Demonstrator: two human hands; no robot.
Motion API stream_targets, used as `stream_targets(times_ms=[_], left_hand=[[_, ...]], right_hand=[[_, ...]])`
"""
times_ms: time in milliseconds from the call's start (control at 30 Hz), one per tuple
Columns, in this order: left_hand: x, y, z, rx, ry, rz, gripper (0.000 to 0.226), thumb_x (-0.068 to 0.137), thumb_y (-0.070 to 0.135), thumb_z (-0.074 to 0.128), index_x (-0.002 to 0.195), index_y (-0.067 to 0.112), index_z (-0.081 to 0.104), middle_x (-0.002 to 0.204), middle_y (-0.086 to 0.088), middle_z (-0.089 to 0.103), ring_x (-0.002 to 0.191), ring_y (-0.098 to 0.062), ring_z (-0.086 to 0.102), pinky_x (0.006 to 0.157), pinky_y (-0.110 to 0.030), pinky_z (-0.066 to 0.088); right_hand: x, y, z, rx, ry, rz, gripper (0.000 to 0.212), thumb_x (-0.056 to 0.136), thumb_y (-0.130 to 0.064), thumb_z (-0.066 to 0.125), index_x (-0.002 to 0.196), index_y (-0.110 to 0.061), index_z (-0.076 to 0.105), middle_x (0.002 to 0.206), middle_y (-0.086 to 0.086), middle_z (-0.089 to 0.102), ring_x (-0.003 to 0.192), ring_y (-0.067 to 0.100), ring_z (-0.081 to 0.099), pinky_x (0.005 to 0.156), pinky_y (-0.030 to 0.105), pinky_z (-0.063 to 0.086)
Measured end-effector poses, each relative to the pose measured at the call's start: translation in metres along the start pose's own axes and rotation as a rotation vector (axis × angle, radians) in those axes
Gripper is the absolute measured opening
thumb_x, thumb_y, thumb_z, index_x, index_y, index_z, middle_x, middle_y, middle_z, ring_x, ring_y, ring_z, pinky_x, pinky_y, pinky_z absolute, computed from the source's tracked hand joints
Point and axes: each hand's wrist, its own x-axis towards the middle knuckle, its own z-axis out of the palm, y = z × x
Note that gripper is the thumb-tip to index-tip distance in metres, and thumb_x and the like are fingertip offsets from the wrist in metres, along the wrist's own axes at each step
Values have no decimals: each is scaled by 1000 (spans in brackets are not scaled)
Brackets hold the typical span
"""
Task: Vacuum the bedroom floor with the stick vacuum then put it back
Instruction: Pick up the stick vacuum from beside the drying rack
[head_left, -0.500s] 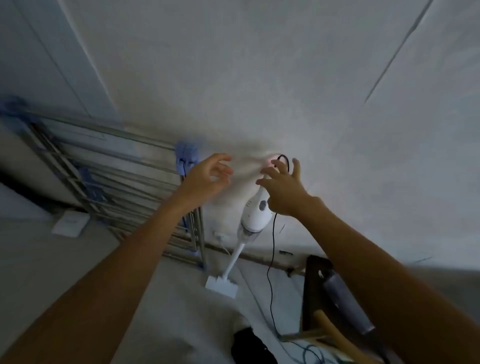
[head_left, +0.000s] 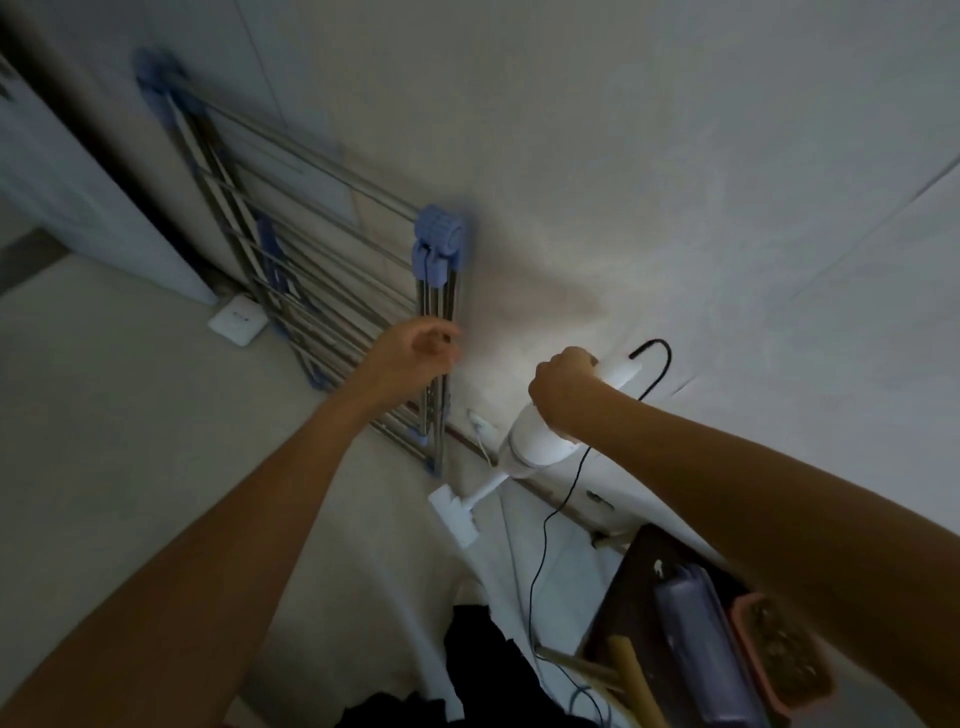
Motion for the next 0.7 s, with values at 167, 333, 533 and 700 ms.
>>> stream_targets(times_ms=[167, 333, 533, 700], left_hand=[[-36, -16, -12, -35, 67, -46, 21, 95, 12, 59, 113, 18, 68, 95, -4, 76, 85, -22, 75, 67, -25, 54], [-92, -29, -27, -68, 121, -54, 19, 96, 9, 57, 112, 16, 67, 96, -8, 76, 78, -17, 73, 62, -16, 53], [-169, -52, -54, -67, 188, -149, 20, 97, 11, 55, 113, 18, 66, 91, 1, 74, 77, -16, 71, 68, -27, 54], [-232, -77, -76, -140, 335, -250, 18, 96, 13, 57, 111, 18, 66, 93, -5, 75, 77, -19, 72, 70, -32, 54]], right_hand=[[-18, -18, -12, 138, -24, -160, 33, 84, -32, 66, 112, -16, 62, 76, -2, 49, 80, 19, 56, 75, 26, 45], [-49, -53, -36, 218, 45, -210, 34, 89, -32, 64, 115, -10, 63, 78, -1, 51, 75, 18, 53, 68, 26, 40], [-83, -86, -86, 362, 67, -224, 26, 80, -26, 71, 99, -10, 65, 88, 5, 64, 72, 20, 60, 59, 26, 43], [-100, -123, -117, 557, 64, -231, 19, 84, -27, 69, 90, -9, 65, 69, 4, 65, 52, 16, 57, 56, 26, 52]])
